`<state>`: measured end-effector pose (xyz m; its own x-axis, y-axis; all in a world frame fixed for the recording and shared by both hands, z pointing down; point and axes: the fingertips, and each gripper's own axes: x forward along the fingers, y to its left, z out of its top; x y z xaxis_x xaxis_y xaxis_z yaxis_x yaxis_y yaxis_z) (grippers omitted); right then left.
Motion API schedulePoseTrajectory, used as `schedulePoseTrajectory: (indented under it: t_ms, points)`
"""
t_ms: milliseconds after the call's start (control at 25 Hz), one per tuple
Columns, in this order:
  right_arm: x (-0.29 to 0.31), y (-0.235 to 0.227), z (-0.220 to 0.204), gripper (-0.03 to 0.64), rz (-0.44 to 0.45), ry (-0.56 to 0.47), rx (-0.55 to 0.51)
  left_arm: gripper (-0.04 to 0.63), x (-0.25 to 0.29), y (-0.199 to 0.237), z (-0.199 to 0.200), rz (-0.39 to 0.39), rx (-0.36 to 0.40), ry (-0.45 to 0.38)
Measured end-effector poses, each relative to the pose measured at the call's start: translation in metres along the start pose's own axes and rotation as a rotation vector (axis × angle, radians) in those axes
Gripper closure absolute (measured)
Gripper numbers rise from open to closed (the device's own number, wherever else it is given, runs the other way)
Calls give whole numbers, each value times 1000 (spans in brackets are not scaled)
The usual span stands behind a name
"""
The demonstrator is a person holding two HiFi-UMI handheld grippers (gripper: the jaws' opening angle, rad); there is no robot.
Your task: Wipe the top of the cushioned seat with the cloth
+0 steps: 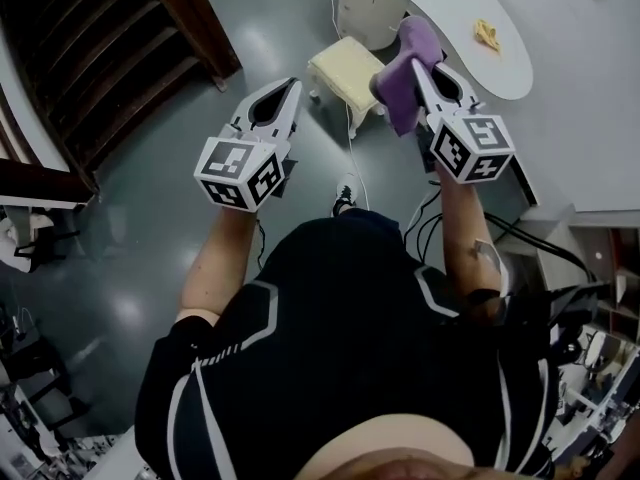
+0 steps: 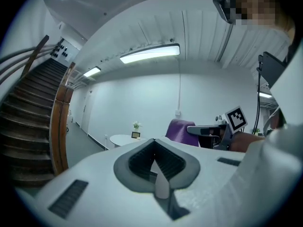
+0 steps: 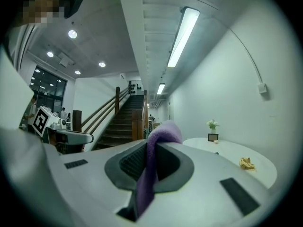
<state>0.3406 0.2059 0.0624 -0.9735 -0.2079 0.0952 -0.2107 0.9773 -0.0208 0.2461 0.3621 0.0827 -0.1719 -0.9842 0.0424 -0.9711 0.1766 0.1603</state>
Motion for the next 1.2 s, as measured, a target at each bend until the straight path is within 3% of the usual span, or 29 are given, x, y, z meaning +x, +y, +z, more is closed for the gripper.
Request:
schedulePoseTrajectory:
  t_ms: [200, 360, 680, 960, 1080, 1200]
  points:
    - [44, -38, 8, 591, -2, -5, -14, 591, 57, 27, 15, -9, 26, 25]
    - [69, -75, 4, 591, -21, 14, 33, 591, 106, 43, 17, -24, 47, 62]
    - [118, -152, -15, 591, -51, 67, 62, 591, 214, 80, -8, -31, 40, 127]
    - [156, -201, -21, 591, -52, 78, 57, 591, 278, 103, -9, -14, 7, 84]
    - [167, -204, -23, 591, -66, 80, 63, 591, 297, 112, -16, -55, 9, 122]
    - [185, -213, -25, 591, -96, 78, 72, 591, 328, 122, -7, -124, 51, 106]
